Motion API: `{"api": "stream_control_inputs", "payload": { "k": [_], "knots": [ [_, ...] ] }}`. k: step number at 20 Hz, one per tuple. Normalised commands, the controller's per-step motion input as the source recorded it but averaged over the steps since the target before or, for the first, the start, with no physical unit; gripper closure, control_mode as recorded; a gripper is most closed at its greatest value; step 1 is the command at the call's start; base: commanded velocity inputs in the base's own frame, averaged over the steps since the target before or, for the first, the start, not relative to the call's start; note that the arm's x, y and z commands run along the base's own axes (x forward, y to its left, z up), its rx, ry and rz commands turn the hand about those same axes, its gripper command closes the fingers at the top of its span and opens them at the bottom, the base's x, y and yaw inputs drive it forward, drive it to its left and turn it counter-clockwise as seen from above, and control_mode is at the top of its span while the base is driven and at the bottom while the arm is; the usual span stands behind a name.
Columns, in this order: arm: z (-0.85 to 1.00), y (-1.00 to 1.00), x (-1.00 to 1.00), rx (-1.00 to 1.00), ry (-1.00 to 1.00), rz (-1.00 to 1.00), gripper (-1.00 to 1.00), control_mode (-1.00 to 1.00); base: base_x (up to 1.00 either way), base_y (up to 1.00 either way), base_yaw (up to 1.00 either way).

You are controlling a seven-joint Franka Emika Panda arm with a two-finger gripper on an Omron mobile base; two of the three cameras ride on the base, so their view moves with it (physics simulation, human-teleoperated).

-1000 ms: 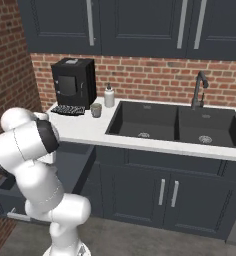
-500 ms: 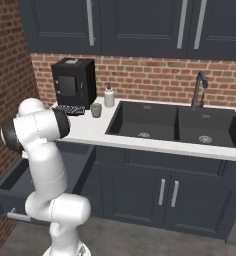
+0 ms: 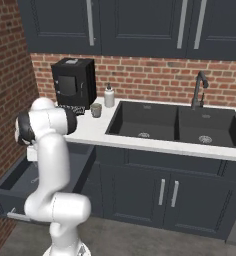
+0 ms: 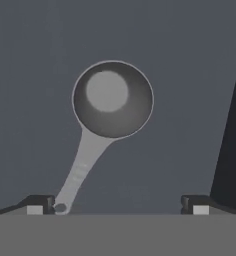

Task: Pick the measuring cup from the drawer and place it on the counter.

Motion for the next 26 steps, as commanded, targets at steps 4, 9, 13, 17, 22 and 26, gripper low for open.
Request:
{"api": "stream_control_inputs", "payload": {
  "k": [4,9,13,17,22,26],
  "knots": [
    [-0.19,0.24,0.33,-0.05,0.00,0.00,-1.00,-1.00,0.00,0.00,0.00],
    [-0.19,0.22,0.32,-0.03,0.00,0.00,-1.00,-1.00,0.00,0.00,0.00],
    [-0.30,0.01,0.23,-0.03,0.00,0.00,-1.00,-1.00,0.00,0.00,0.00],
    [-0.40,0.00,0.19,-0.03,0.00,0.00,-1.00,-1.00,0.00,0.00,0.00],
    [-0.42,0.00,0.06,-0.01,0.00,0.00,-1.00,-1.00,0.00,0.00,0.00],
    [-0.29,0.00,0.00,0.00,0.00,0.00,-1.00,-1.00,0.00,0.00,0.00]
  ]
}}
